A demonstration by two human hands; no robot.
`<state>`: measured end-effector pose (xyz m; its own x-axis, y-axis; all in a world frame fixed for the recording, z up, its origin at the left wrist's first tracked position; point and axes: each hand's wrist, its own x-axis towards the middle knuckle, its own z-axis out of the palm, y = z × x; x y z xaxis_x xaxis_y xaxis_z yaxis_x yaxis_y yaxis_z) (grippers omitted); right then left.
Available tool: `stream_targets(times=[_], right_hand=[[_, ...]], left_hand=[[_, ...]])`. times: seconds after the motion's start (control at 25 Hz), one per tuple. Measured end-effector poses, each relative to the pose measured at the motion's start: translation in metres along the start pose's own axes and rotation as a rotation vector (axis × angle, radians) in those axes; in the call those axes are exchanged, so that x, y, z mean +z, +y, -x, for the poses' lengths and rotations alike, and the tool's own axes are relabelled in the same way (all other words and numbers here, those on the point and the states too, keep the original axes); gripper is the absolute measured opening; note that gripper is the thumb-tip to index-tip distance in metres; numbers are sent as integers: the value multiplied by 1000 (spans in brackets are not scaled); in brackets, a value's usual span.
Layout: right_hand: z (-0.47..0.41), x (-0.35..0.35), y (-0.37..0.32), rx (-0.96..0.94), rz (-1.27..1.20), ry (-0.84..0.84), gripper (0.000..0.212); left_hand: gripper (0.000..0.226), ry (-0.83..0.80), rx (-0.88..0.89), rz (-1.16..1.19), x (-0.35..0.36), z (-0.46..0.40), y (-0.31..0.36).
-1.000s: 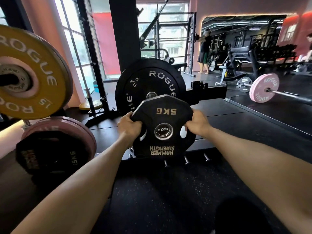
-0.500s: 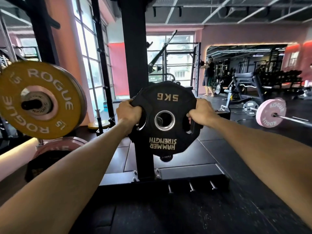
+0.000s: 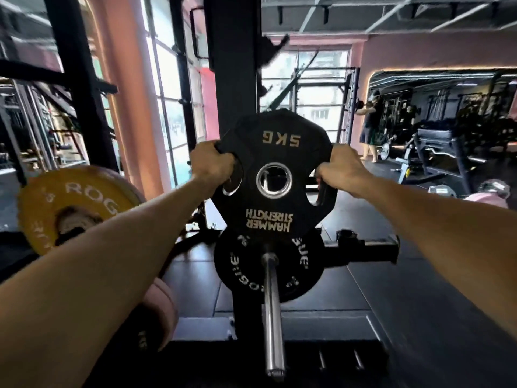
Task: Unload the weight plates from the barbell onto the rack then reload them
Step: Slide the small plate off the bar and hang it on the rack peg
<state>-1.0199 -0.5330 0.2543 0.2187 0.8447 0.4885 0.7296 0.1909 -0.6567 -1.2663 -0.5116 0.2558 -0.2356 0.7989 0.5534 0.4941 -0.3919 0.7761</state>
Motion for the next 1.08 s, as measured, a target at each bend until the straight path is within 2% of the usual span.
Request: stream_targets(times=[0.12, 0.28, 0.48, 0.64, 0.72, 0.92, 1.0, 1.08], right_hand=[[-43, -43, -66, -38, -14, -22, 6], [-103, -94, -163, -74, -29, -30, 8], [-138, -109, -265, -148, -28, -26, 8], [-131, -74, -345, -197, -5, -26, 13], [-116, -43, -385, -210, -6, -8, 8], [-68, 42, -502, -231, -20, -10, 4], [-51, 73, -553, -248, -27, -24, 15], [-39, 99, -595, -257, -44, -57, 21]], left_hand=[[24, -14, 16, -6, -37, -52, 68], [17, 20, -3, -45, -97, -120, 150], [12, 91, 35, -114, -174, -181, 193], [14, 103, 55, -92, -257, -211, 172], [18, 109, 81, -72, -306, -224, 149], [19, 150, 147, -207, -445, -250, 92], [12, 130, 134, -260, -504, -264, 72], [20, 133, 113, -225, -549, -279, 56]])
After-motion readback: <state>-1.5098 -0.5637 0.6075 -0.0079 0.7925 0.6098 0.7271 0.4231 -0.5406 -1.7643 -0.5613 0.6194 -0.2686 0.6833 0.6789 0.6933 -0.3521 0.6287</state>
